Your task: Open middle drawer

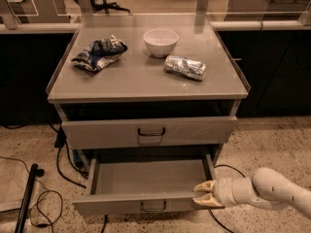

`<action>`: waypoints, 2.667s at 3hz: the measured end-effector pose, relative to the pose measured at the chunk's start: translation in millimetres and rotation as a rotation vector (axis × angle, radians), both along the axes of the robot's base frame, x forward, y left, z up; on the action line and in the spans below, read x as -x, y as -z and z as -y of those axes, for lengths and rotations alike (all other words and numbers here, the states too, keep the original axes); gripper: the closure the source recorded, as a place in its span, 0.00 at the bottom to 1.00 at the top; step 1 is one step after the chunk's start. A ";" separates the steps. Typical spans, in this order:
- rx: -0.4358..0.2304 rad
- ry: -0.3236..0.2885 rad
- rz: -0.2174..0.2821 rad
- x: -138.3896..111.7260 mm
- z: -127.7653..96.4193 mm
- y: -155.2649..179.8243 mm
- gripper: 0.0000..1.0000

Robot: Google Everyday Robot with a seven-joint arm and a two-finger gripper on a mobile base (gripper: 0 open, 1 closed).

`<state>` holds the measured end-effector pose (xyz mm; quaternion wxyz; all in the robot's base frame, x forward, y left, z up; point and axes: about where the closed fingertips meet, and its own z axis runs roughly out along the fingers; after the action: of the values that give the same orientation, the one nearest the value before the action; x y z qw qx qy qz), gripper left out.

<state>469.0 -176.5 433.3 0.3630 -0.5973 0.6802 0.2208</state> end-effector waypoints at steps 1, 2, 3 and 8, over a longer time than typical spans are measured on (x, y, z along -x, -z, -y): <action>0.000 0.000 0.000 0.0 0.0 0.0 0.59; 0.000 0.000 0.000 0.0 -0.1 0.0 0.35; 0.016 0.007 -0.039 21.5 8.4 15.3 0.04; -0.024 0.053 -0.046 47.3 29.7 2.5 0.88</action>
Offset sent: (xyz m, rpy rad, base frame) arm 0.0000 0.0000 0.0000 0.0000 0.0000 0.0001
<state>421.7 -206.2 430.8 0.3601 -0.5697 0.7011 0.2329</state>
